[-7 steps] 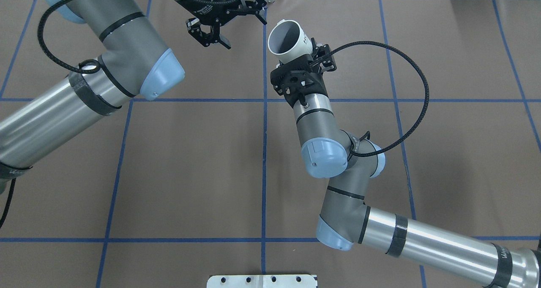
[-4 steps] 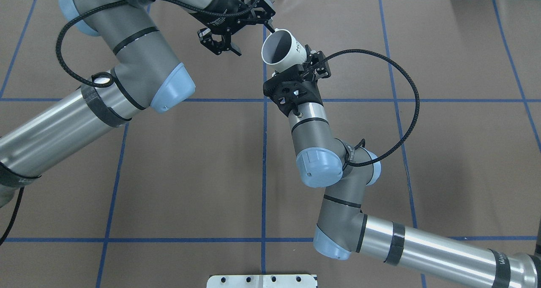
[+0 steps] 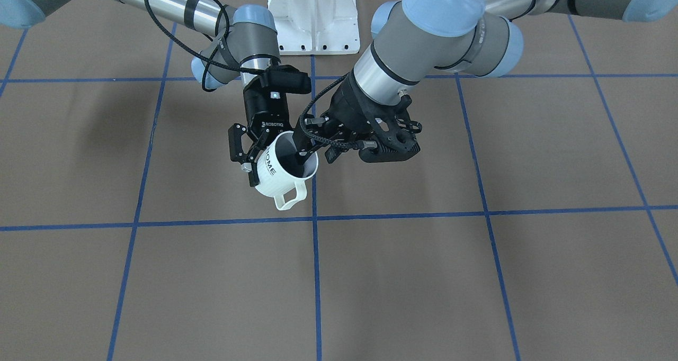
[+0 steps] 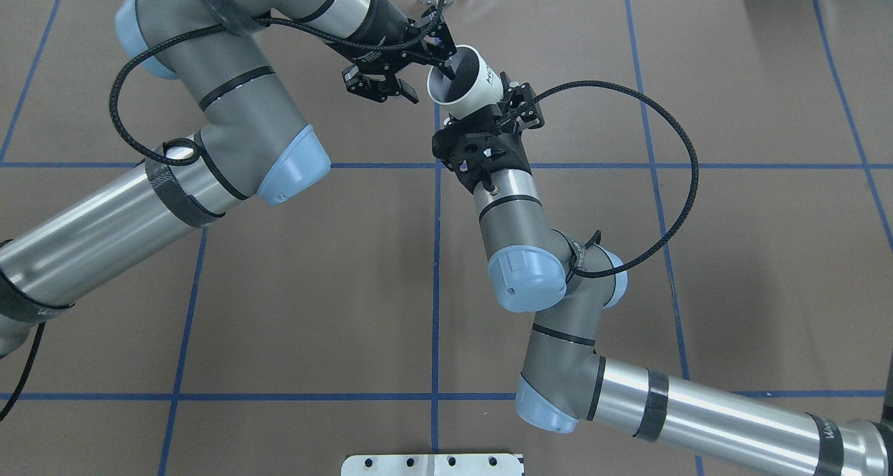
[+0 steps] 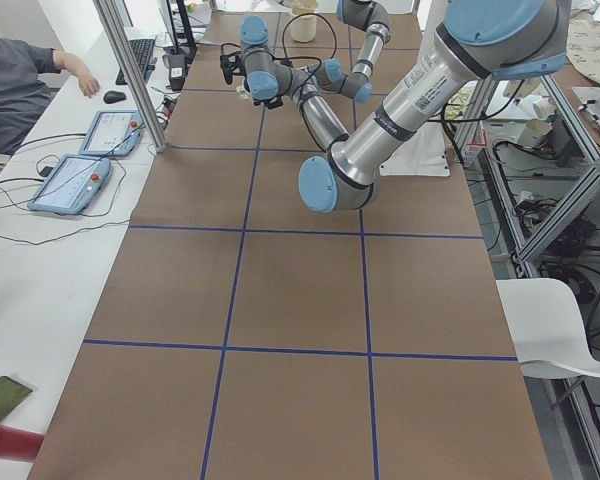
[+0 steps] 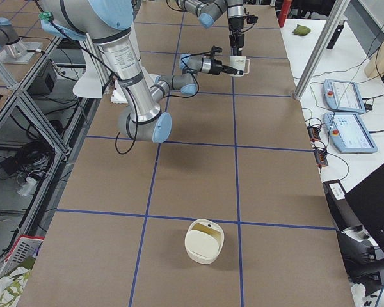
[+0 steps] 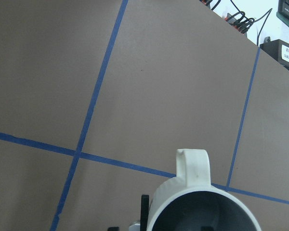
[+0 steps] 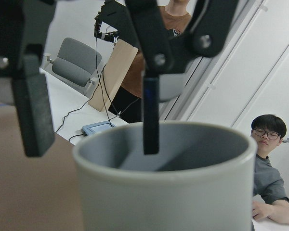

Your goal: Left arm hands cup to right arm to dump lemon

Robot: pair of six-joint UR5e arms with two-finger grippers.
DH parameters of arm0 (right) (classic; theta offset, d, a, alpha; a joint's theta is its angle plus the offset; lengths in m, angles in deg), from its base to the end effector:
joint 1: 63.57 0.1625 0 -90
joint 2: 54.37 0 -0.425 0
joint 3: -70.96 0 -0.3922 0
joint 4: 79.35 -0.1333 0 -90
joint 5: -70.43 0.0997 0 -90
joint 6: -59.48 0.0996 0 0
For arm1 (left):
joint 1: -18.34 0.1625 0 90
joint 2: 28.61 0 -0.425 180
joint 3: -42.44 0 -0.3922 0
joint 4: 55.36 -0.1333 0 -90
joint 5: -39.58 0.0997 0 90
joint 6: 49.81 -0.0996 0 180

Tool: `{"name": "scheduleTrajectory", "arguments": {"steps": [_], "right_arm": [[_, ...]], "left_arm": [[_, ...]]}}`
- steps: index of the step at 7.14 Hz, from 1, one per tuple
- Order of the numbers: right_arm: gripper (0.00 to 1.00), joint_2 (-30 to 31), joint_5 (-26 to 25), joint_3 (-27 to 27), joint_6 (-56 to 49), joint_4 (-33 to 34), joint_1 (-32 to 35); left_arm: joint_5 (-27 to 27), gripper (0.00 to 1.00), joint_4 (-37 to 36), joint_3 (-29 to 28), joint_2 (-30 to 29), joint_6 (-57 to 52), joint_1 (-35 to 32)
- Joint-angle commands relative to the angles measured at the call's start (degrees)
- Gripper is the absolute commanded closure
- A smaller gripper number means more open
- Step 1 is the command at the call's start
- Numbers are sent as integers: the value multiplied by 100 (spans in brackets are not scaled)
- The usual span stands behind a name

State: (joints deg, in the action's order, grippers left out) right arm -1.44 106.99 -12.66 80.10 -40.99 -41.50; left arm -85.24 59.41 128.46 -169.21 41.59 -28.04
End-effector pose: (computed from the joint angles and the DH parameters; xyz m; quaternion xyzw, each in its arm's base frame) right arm -0.5366 -0.4477 0.2105 0.6573 -0.1681 0.0013 0.7347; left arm 0.4325 -0.5646 0.0788 -0.0116 0.6073 -0.1542 0.7792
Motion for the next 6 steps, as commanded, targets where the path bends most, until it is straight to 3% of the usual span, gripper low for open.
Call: {"name": "scheduleTrajectory", "arguments": {"steps": [1,4,6], "right_arm": [[74,7,0,-58,12,-4,7],[74,7,0,-58,12,-13,7],[74,7,0,-76,12,-22,7]], "left_arm": [[1,44,10,11,6,-17,7],[1,60,10,28,6,-17,15],[1,62,10,20,6,-26,24]]}}
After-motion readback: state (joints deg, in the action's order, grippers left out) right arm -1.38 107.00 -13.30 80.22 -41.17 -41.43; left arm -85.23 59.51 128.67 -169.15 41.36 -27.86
